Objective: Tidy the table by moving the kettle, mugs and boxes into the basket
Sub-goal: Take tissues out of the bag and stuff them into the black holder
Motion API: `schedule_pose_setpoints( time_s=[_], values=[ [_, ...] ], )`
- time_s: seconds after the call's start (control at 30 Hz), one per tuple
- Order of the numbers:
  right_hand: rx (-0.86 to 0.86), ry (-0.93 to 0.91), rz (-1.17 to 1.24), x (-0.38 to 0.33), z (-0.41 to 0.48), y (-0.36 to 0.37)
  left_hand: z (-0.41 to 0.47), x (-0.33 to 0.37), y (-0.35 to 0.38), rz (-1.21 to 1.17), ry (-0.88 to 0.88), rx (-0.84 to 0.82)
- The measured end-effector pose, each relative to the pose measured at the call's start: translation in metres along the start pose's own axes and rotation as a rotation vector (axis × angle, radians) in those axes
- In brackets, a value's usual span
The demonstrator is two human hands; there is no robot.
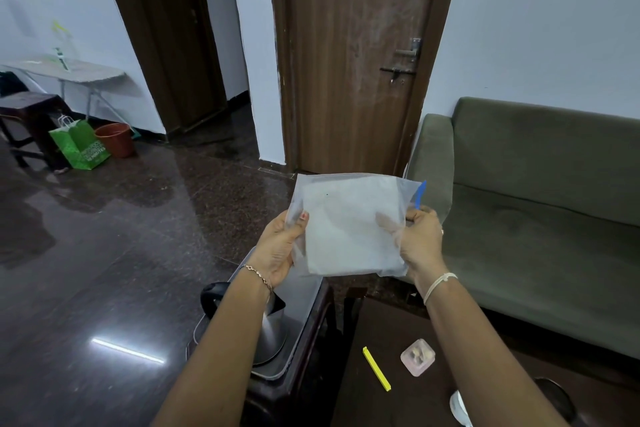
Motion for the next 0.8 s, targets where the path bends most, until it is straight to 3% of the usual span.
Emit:
schedule_pose_setpoints(
  time_s=[0.23,0.47,0.6,0.8],
  values=[
    [0.148,-0.157,-0.321,-0.015,-0.005,-0.017,-0.002,-0.006,-0.020,0.043,-0.030,0.209],
    [0.043,-0.185,-0.391,-0.002,0.008,-0.028,0.001,-0.022,-0.056,0.130,-0.088,0.356],
    [0.041,-0.216,-0.328,0.006,0.015,-0.034,0.005,-0.033,-0.070,0.171,-0.130,0.405],
    [0.042,-0.142,-0.012,0.025,0.025,-0.033,-0.007,-0.046,-0.105,0.194,-0.173,0.547]
  ],
)
Point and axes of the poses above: each hand's wrist, its own z-axis towards the middle knuckle, its own y-axis out of the palm, x = y × z, the point moved 8 cm from there along z, towards the middle knuckle, and after that the axes turned 8 degrees about -x, right-handed, at the moved point
